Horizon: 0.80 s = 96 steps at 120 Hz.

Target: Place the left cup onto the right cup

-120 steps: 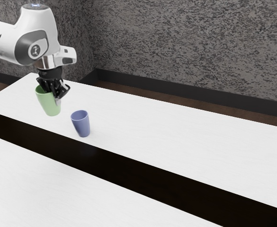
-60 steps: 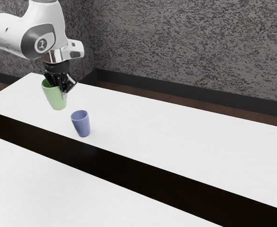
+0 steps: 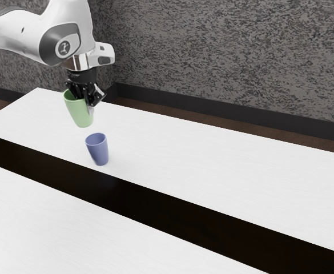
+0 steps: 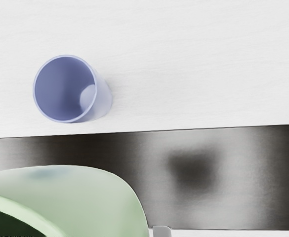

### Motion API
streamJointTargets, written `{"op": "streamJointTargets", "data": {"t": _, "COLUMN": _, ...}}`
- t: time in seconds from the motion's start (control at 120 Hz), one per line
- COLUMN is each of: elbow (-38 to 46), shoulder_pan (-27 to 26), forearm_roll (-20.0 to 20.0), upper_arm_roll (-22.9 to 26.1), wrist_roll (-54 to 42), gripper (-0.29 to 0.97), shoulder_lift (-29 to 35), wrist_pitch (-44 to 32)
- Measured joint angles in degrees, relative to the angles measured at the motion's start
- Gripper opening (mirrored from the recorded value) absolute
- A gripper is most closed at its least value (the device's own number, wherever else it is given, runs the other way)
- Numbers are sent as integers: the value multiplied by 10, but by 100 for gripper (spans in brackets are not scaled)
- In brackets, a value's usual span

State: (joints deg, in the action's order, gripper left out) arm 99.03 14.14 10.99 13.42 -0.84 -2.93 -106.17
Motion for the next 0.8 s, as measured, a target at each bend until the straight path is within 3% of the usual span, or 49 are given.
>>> {"op": "streamJointTargets", "data": {"t": 0.8, "elbow": -99, "shoulder_pan": 11, "forearm_roll": 22, "upper_arm_roll": -8, "wrist_roll": -9, "gripper": -8, "shoulder_lift": -118, "wrist_pitch": -3}}
